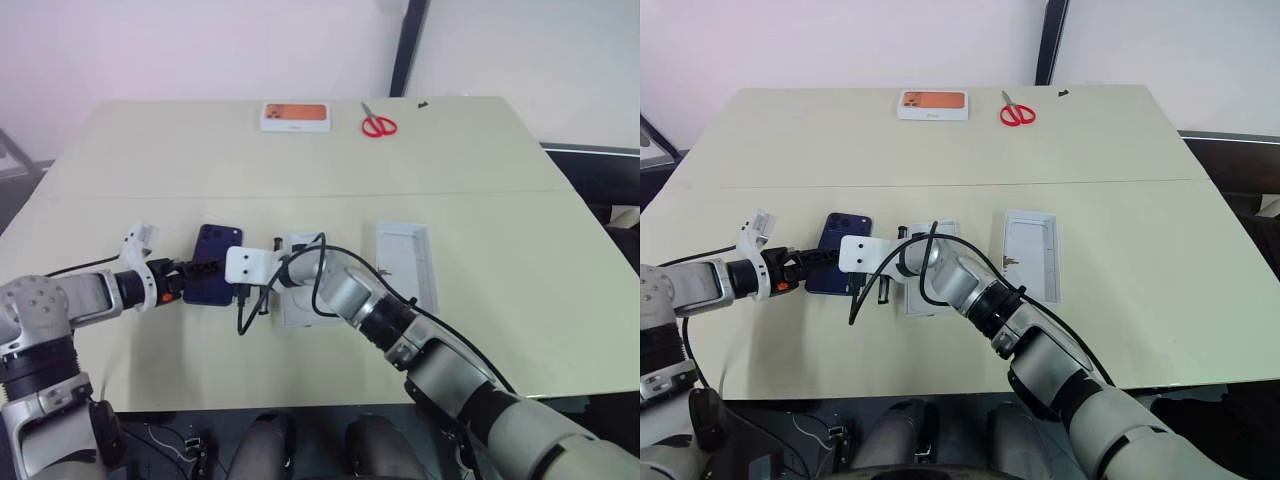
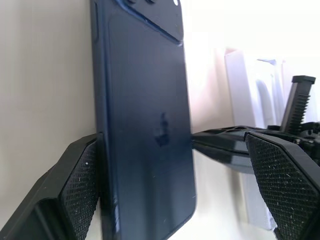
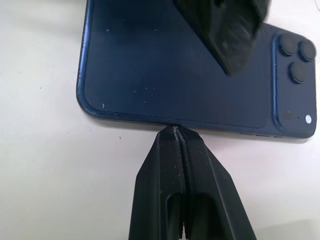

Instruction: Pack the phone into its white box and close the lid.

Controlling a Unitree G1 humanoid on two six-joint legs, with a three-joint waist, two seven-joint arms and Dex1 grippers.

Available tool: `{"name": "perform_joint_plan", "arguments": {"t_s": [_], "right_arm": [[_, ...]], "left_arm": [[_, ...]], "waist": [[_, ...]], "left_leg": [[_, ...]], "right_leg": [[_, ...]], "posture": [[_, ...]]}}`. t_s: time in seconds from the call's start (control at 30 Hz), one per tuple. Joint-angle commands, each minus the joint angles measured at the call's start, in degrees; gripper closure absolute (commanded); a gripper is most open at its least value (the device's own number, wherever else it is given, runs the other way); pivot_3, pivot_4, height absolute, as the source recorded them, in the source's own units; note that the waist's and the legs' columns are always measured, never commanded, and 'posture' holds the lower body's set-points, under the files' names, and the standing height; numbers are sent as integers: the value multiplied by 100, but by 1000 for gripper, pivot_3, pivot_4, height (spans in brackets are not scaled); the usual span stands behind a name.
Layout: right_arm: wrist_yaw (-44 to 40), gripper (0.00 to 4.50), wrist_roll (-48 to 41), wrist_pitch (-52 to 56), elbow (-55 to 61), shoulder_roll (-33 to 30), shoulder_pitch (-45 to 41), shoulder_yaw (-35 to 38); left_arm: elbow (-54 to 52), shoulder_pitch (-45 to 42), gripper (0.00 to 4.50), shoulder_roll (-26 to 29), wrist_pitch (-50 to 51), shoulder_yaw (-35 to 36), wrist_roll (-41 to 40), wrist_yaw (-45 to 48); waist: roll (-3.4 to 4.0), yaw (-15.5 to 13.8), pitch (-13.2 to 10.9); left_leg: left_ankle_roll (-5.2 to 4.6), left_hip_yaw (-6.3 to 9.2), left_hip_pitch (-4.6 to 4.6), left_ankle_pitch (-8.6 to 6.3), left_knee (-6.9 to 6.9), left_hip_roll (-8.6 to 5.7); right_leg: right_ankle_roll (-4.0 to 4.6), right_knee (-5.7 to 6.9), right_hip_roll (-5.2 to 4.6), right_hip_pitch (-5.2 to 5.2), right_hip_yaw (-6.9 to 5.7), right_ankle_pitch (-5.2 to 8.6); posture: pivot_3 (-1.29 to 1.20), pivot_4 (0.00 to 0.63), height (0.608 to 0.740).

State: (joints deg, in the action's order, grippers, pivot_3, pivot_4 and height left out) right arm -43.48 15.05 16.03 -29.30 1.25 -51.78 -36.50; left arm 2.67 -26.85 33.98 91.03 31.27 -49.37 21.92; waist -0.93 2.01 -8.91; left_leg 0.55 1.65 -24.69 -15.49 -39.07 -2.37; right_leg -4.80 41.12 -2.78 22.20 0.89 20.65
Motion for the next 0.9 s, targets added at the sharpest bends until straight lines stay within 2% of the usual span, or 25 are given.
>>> {"name": "perform_joint_plan", "arguments": {"t_s": [0.03,0.27,0.4,0.5,0.53,0.83,0.9], "right_arm": [[-25,4448,7,-126,235,111,-13,59],[-26,4448,23,-145,227,108,-22,70],[-33,4500,41,-144,258,90,-2,68],[-38,4500,55,-148,289,67,19,63],[-43,4500,60,-141,314,58,25,61],[-122,4500,57,-48,668,-43,-3,140],[-158,4500,37,31,864,-103,-9,190]], "left_arm": [[62,-7,0,-64,147,-127,-307,-152],[251,-122,0,20,147,25,-327,-391],[342,-182,1235,74,147,133,-295,-471],[338,-200,2856,98,147,180,-329,-492],[337,-211,3243,82,147,233,-339,-512],[358,-325,3243,-28,147,522,-473,-696],[353,-335,3801,-60,147,564,-495,-764]], "waist": [[0,12,0],[0,19,0],[0,39,0],[-2,51,-1],[-2,54,-1],[-2,59,-2],[-2,56,-2]], "left_leg": [[0,0,0,0,0,0],[1,1,0,1,2,0],[2,1,0,1,4,0],[2,1,0,1,6,0],[3,1,0,1,7,0],[6,1,0,3,13,1],[6,1,0,3,13,1]], "right_leg": [[0,0,0,0,0,0],[0,0,0,0,0,0],[0,-1,0,2,0,0],[0,-1,0,3,0,0],[0,-2,1,4,0,0],[0,-3,1,9,0,0],[0,-3,1,9,0,0]], "posture": [[0,150,740],[0,150,740],[0,150,740],[0,150,740],[0,150,740],[0,150,740],[0,150,740]]}}
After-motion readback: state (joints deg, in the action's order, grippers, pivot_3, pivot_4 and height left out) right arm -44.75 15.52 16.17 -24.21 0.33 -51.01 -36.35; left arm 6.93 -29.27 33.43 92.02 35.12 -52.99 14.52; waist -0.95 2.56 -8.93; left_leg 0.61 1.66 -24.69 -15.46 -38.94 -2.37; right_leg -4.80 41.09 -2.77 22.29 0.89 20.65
